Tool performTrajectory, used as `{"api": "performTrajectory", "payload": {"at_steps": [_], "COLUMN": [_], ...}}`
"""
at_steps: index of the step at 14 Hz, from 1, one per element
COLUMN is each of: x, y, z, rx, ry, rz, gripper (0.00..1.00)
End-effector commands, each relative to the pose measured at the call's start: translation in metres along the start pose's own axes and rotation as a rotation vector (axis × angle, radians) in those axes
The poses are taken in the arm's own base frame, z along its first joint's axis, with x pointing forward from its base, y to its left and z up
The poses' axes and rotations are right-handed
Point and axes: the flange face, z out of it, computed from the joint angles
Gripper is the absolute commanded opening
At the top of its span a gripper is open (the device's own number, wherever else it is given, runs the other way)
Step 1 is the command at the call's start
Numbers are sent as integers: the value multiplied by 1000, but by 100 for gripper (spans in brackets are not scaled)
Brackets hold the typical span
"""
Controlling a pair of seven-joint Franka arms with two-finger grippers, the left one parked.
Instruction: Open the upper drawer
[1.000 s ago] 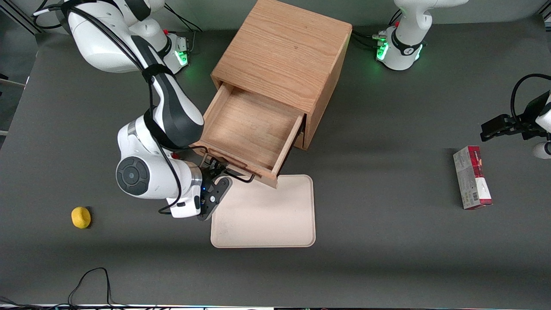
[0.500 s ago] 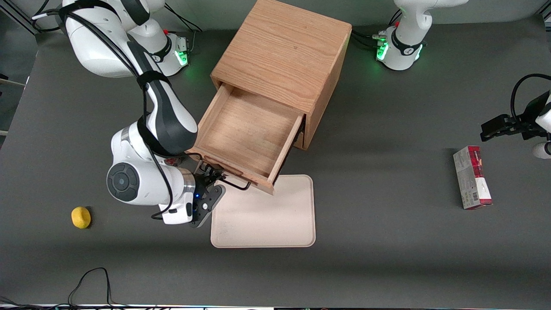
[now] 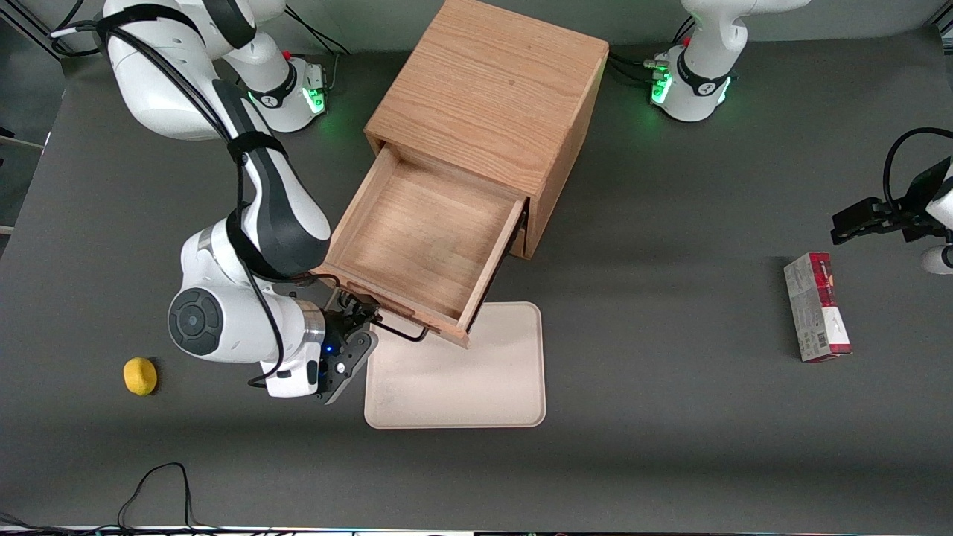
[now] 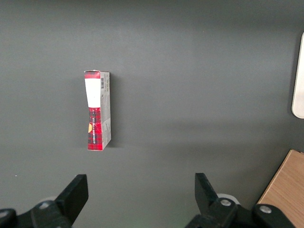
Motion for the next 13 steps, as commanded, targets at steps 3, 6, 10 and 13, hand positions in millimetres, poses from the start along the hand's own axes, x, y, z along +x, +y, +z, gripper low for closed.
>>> {"api": "performTrajectory", "payload": {"at_steps": [3,6,10,13], "x": [3,2,1,-1], "y": [11,17,21,18], "z": [-16,-20,-25,-33], "rx": [-17,-26,-34,-35], "ry": [45,60,72,71], "rz": [-11,-3,6,5], "gripper": [100,100,100,100]}}
